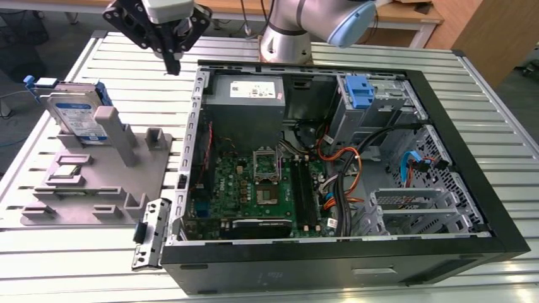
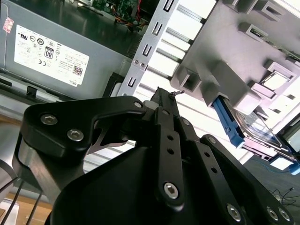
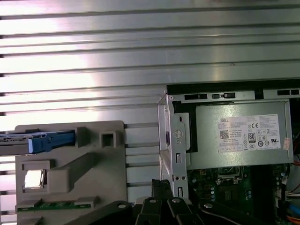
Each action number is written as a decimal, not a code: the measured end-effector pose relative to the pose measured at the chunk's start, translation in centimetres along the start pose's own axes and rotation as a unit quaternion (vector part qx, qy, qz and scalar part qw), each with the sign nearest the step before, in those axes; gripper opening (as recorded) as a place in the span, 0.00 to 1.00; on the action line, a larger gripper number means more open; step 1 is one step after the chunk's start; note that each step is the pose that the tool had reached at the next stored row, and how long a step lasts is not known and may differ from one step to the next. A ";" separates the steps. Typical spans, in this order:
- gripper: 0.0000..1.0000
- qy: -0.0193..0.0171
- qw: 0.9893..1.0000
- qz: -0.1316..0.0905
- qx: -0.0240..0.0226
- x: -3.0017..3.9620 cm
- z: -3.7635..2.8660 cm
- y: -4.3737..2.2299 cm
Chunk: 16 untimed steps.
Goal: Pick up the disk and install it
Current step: 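Reach for the disk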
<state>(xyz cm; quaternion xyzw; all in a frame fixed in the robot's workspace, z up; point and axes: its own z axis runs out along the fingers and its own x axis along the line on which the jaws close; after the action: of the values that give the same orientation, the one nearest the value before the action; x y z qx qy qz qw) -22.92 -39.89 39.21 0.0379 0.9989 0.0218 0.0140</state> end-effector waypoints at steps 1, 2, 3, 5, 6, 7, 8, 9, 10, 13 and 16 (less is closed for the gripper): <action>0.10 0.000 1.000 0.000 0.000 0.04 0.00 0.00; 0.10 0.000 1.000 0.000 0.000 0.09 0.00 0.00; 0.10 0.000 1.000 0.000 0.000 0.13 0.00 -0.01; 0.10 0.000 1.000 0.000 0.000 0.21 0.00 -0.02; 0.10 0.000 1.000 0.000 0.000 0.25 -0.01 -0.02; 0.10 0.000 1.000 0.000 0.000 0.31 -0.01 -0.02; 0.10 0.000 1.000 0.000 0.000 0.39 -0.01 -0.03; 0.10 0.000 1.000 0.000 0.000 0.50 -0.02 -0.04; 0.10 0.000 1.000 0.000 0.000 0.61 -0.01 -0.05; 0.10 0.000 1.000 0.000 0.000 0.96 0.00 -0.07; 0.10 0.000 1.000 0.000 0.000 1.33 0.01 -0.10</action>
<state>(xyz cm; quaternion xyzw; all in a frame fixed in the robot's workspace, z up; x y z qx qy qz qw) -24.25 -39.89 39.16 0.0379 0.9989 0.0218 0.0140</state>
